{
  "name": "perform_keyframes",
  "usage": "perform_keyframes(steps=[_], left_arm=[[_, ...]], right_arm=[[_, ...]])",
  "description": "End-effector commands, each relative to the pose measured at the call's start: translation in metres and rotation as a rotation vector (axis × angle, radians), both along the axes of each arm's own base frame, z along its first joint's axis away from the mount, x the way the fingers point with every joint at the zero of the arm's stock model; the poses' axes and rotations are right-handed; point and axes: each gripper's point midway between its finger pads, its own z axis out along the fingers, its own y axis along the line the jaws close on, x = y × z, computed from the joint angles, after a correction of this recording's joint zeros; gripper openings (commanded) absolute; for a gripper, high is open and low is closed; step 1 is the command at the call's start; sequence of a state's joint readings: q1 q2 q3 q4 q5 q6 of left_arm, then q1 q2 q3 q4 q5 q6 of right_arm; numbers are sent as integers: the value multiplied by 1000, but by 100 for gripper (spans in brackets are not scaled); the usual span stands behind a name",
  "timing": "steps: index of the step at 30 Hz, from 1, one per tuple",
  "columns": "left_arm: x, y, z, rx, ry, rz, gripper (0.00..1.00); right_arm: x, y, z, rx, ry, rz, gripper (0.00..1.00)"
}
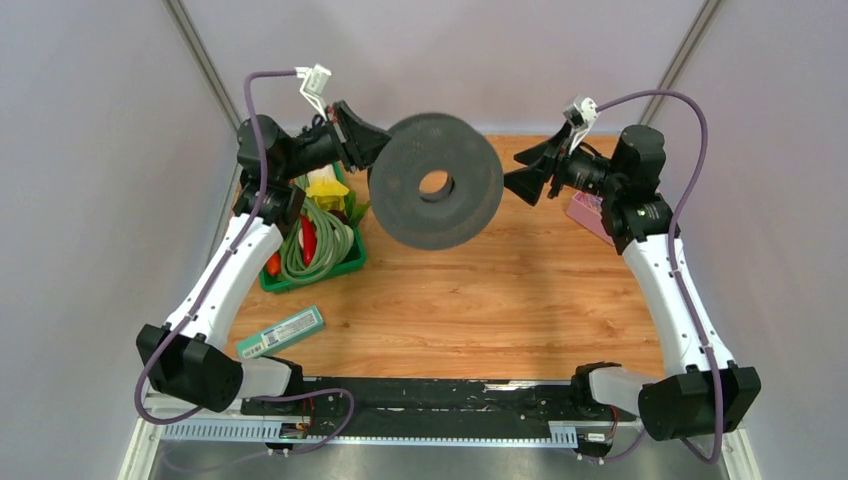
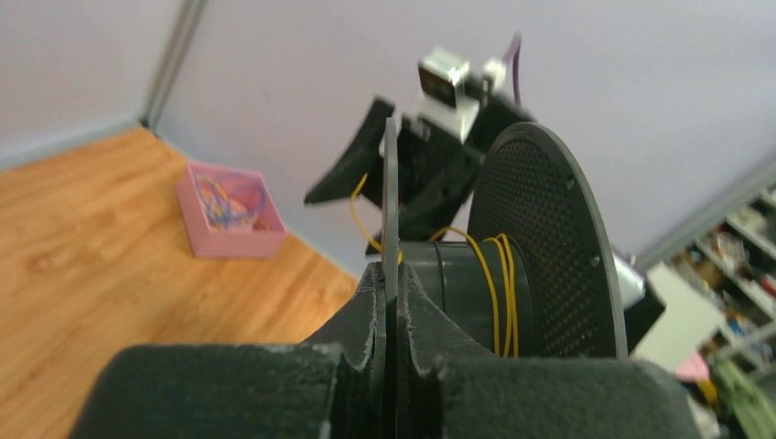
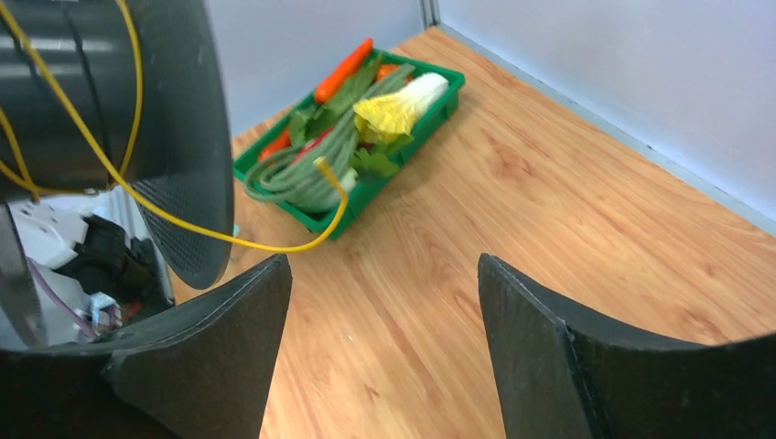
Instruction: Wrap the cables
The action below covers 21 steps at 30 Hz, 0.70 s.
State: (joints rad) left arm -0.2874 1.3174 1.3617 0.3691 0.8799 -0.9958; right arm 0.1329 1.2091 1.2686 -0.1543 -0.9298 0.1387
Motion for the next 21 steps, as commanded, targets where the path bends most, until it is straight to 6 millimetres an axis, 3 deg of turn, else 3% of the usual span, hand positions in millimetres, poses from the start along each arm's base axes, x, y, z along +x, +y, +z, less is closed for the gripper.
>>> perform_keyframes(steps=[1,5,7,15,21], left_arm=[[-65,5,-29,178,-270,-197,0],[-90,14,-75,351,-381,-212,0],[-102,16,-84,376,-407,-236,0],[-105,15,-80,366,-398,-279,0],[-114,12,-65,321,-451,-327,0]], right_arm=[[-24,-14,-20,-123,-91,27,78],[-44,-17,-36,-180,-102,69,78],[-55,-16,-40,-175,-77,87,78],[-97,-14,-60,-161,-19,158,78],[-101,-3,-62,-150,-41,227,80]])
